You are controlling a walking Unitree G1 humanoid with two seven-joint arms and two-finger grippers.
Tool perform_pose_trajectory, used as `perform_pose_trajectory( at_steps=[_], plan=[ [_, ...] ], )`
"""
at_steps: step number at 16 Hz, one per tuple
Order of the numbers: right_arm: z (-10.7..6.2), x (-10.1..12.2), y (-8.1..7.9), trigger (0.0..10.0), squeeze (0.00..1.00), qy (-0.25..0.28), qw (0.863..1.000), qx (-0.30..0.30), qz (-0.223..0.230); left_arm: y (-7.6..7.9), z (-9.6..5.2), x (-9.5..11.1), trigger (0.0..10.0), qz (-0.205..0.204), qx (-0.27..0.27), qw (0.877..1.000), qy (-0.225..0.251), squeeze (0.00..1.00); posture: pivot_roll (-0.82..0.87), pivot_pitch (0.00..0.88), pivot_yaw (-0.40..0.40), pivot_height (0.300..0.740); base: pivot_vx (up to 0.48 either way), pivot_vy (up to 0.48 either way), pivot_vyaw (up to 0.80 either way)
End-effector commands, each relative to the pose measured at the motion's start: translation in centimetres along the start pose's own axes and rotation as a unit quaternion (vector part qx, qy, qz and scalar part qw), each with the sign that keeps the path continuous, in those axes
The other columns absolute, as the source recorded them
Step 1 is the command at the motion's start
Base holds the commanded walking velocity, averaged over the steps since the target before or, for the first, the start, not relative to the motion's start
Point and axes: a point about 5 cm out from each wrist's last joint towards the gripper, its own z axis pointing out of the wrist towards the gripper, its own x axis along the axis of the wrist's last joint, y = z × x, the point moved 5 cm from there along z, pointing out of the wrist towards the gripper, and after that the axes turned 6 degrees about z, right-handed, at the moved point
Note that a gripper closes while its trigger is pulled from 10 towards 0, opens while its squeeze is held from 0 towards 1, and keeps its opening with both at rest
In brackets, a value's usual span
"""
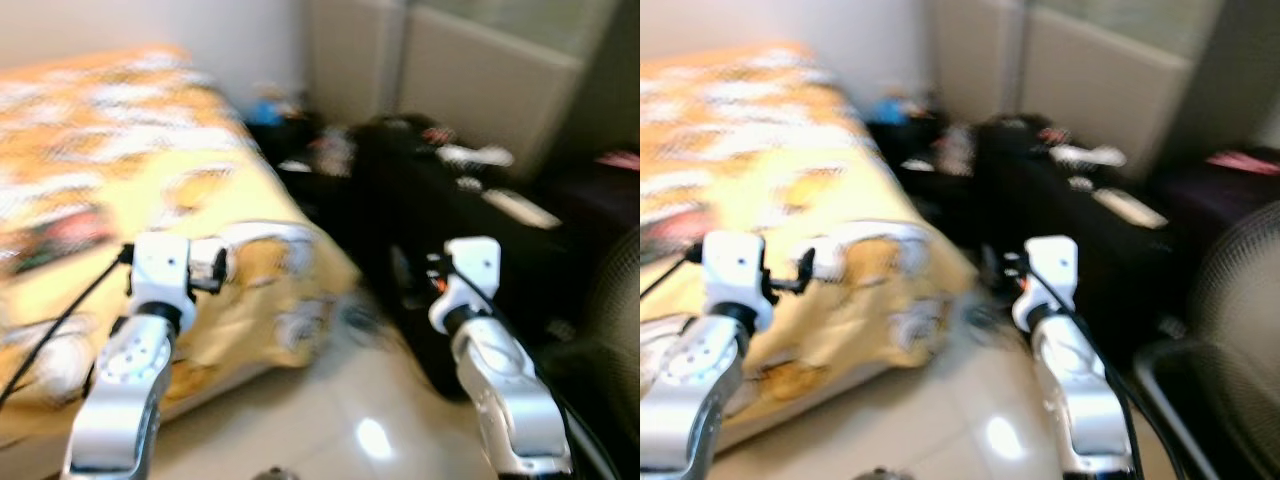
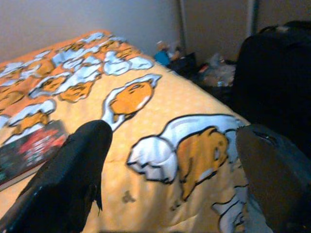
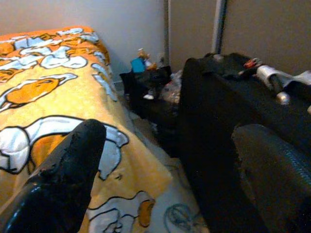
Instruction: Clean up the room
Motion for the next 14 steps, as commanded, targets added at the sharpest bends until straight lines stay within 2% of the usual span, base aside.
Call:
perform_pose_trajectory(
  at_steps=[1,3,4,5,6,8,9,10,12,14],
  plan=[
    [0.5,0.4,-0.2,10.0,1.0,0.005,1.0,-0.005,0.006,0.1,0.2,-0.4,10.0,0.001,-0.01,1.0,-0.017,0.0,-0.09,0.0,0.05,0.74,0.0,0.0,0.8],
    [0.7,0.1,0.7,10.0,1.0,0.002,0.999,-0.026,0.022,0.1,0.4,-0.1,10.0,0.026,-0.004,1.0,-0.008,0.0,-0.09,0.0,0.056,0.74,0.0,0.0,0.8],
    [0.6,-0.1,1.3,10.0,1.0,0.0,0.999,-0.039,0.034,-0.2,0.6,-0.2,10.0,0.031,0.005,0.999,-0.006,0.0,-0.08,0.0,0.032,0.74,0.0,0.0,0.8],
    [0.7,-0.3,1.4,10.0,0.0,-0.01,0.997,-0.034,0.073,-0.5,0.8,-0.5,10.0,0.022,0.012,1.0,-0.018,0.0,-0.08,0.0,0.029,0.74,0.0,0.0,0.0],
    [1.0,0.1,1.5,10.0,0.0,-0.005,0.997,-0.031,0.075,-0.7,1.0,-0.4,10.0,0.024,0.011,1.0,-0.016,0.0,-0.09,0.0,0.023,0.74,0.0,0.0,0.0],
    [1.6,1.2,1.2,10.0,0.0,0.017,1.0,-0.017,0.015,-0.8,1.4,0.1,10.0,0.035,0.009,0.999,-0.007,0.0,-0.09,0.0,0.019,0.74,0.0,0.3,0.0],
    [1.7,1.6,1.4,10.0,0.0,0.034,0.997,-0.033,-0.06,-1.0,1.5,0.3,10.0,0.038,0.01,0.999,-0.005,0.0,-0.08,0.0,0.02,0.74,0.0,0.304,0.0],
    [1.6,0.6,1.3,10.0,0.0,0.005,1.0,-0.023,0.004,-0.8,1.6,0.4,10.0,0.043,0.0,0.999,-0.003,0.0,-0.09,0.0,0.019,0.74,0.0,0.3,0.0],
    [1.3,-0.1,0.9,10.0,0.0,-0.015,0.997,-0.007,0.073,-0.8,1.5,0.5,10.0,0.043,0.004,0.999,-0.005,0.0,-0.08,0.0,0.017,0.74,0.0,0.302,0.0],
    [1.2,-0.2,0.5,10.0,0.0,-0.018,0.997,0.001,0.079,-0.8,1.5,0.4,10.0,0.043,0.004,0.999,-0.008,0.0,-0.08,0.0,0.017,0.74,0.0,0.3,0.0]
  ],
)
